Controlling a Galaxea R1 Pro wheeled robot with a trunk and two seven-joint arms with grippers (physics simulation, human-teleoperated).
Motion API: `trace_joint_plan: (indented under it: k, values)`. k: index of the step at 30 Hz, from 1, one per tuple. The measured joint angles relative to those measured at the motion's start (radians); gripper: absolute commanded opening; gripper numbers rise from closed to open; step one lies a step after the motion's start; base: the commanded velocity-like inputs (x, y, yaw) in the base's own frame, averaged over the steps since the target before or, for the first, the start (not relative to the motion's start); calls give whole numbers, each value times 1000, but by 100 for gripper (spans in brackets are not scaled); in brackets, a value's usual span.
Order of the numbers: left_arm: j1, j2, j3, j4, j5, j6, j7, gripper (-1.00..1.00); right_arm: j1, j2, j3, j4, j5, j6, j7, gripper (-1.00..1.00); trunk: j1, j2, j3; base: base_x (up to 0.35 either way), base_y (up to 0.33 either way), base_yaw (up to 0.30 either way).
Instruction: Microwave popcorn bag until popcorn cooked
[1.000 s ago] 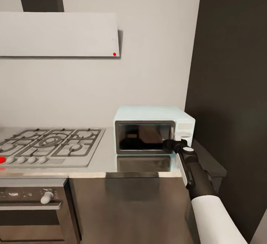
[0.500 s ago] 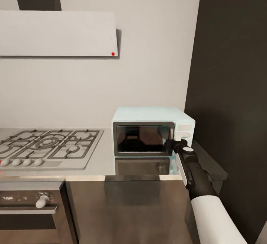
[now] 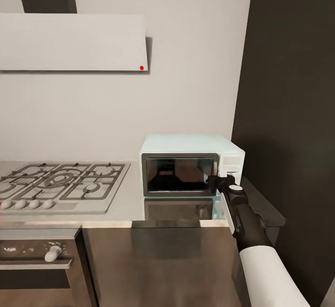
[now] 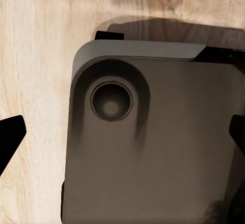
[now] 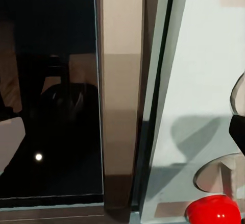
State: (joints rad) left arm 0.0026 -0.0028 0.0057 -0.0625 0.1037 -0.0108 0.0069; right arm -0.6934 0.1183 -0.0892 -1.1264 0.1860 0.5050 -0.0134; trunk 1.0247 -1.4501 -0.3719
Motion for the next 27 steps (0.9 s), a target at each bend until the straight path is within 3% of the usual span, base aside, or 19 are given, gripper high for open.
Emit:
trace_joint_plan:
  k: [5, 6, 10, 15, 27]
  values:
    - [0, 0, 0, 0, 0, 0, 0, 100, 0, 0, 0, -1, -1, 0, 1, 100, 0, 0, 0, 0, 0, 0]
    - [0, 0, 0, 0, 0, 0, 0, 100, 0, 0, 0, 0, -2, 0, 2, -100, 0, 0, 0, 0, 0, 0]
    - [0, 0, 0, 1, 0, 0, 0, 100, 2, 1, 2, 14, -40, -18, 9, -100, 0, 0, 0, 0, 0, 0]
    - [1, 0, 0, 0, 0, 0, 0, 100, 6, 0, -2, 6, 7, -25, 1, -100, 0, 0, 0, 0, 0, 0]
    - [1, 0, 1, 0, 1, 0, 0, 100, 7, -1, -3, 6, 9, -24, 4, -100, 0, 0, 0, 0, 0, 0]
